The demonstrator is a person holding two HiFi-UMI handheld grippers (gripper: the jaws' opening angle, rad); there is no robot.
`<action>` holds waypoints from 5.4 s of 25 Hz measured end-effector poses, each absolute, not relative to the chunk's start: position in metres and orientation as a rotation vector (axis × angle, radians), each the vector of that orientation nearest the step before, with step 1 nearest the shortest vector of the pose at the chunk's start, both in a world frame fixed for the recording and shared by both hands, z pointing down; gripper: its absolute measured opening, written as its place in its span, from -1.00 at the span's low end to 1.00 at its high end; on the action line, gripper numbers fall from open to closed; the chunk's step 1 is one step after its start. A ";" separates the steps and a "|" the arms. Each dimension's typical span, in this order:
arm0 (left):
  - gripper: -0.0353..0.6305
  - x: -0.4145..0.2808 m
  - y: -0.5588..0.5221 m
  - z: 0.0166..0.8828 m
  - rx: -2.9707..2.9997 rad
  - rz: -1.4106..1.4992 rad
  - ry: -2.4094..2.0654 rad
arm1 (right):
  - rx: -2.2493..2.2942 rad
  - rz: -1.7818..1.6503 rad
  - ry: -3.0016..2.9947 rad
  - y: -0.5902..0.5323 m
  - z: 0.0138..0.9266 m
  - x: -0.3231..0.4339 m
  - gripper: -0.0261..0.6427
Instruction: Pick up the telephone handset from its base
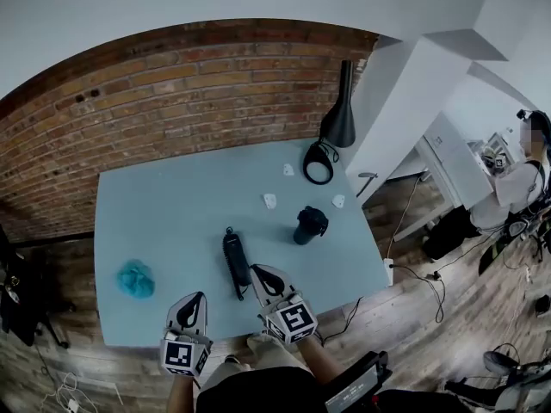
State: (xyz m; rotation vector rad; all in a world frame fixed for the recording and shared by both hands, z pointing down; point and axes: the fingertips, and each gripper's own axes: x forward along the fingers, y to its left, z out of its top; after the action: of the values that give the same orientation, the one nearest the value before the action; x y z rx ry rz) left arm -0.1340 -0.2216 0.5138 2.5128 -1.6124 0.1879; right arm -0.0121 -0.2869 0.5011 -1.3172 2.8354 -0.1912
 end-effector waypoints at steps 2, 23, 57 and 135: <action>-0.82 -0.136 -0.239 0.509 2.493 0.175 -1.652 | -1.306 -0.216 2.831 -0.312 0.505 -0.010 -0.87; -0.82 -0.210 -0.332 0.516 2.505 0.201 -1.593 | -1.628 -0.537 3.000 -0.408 0.630 -0.045 -0.65; -0.82 -0.237 -0.340 0.535 2.422 0.228 -1.633 | -1.663 -1.230 3.285 -0.382 0.787 -0.072 0.02; -0.82 -0.235 -0.331 0.544 2.400 0.212 -1.624 | -1.559 -1.098 3.000 -0.433 0.681 -0.086 -0.22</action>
State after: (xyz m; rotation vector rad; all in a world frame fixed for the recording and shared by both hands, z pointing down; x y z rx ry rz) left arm -0.2352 -0.3312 0.5436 2.3999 -1.6243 0.2120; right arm -0.0862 -0.4327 0.6810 -1.5595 3.0004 -1.0979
